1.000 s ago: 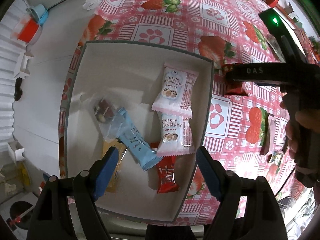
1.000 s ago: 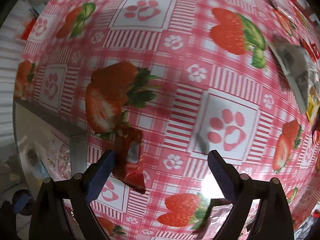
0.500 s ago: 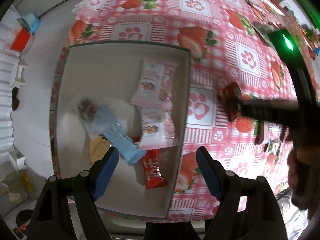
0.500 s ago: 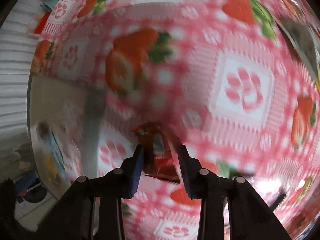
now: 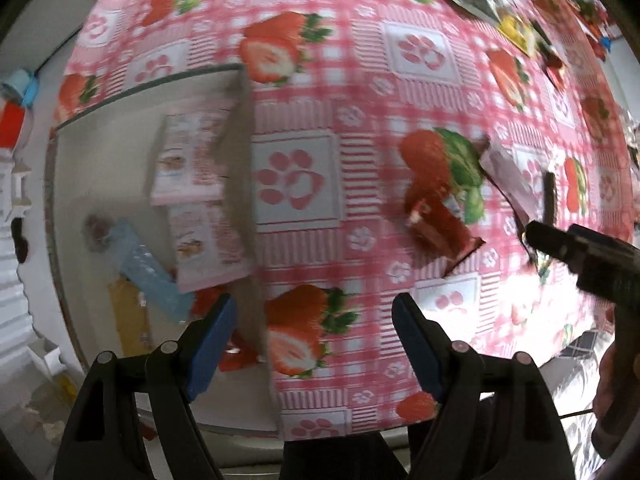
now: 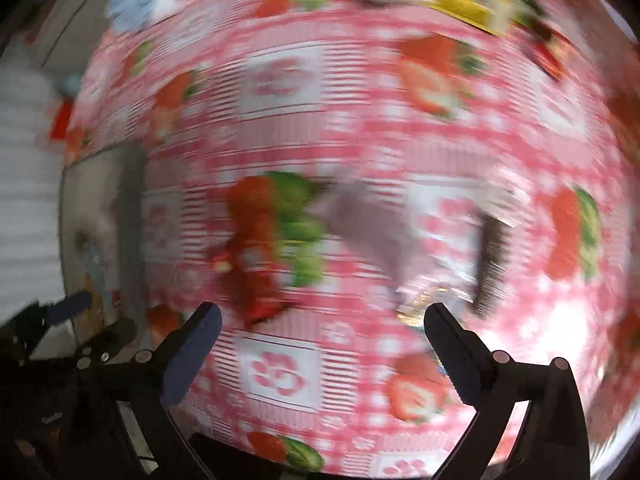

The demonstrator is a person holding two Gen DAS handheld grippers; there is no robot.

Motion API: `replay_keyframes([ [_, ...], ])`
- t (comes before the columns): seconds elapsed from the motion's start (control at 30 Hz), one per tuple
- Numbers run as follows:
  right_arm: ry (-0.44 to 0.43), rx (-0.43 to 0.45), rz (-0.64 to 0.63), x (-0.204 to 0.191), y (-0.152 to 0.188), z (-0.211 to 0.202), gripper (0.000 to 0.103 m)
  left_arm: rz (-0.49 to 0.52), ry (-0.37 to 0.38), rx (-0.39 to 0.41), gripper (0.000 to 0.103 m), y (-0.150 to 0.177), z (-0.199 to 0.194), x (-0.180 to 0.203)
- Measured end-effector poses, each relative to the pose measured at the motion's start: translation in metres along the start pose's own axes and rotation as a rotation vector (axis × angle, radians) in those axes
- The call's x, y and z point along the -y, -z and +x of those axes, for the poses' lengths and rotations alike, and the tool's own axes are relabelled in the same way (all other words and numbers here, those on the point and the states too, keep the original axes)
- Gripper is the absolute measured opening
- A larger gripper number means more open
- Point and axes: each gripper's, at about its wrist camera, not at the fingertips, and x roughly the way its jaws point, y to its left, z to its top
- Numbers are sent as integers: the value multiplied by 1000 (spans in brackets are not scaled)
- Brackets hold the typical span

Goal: Organize snacks
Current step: 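Withdraw both tools from the tray toward the snack pile, then grasp the red wrapper with the left tool while the right tool grasps the clear brown-stick bag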

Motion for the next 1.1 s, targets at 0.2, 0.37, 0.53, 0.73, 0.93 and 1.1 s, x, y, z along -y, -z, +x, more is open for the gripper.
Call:
replay_keyframes([
  [0.2, 65, -48, 169, 65, 22, 8, 102, -15, 70, -64, 82, -2, 18, 34],
  [0.37, 87, -87, 206, 97, 54, 13, 102, -121, 150, -137, 82, -15, 36, 49],
  [0.53, 77, -116, 218, 118, 98, 20, 102, -217, 156, -180, 82, -22, 55, 60],
  [0.73, 67, -122, 217, 148, 143, 37, 102, -289, 143, -162, 82, -43, 68, 72],
  [0.93, 74, -111, 209, 179, 163, 40, 102, -255, 30, -159, 82, -67, 87, 78],
  [1.1, 77, -113, 204, 187, 170, 37, 102, -166, -82, -101, 89, -68, 88, 72],
])
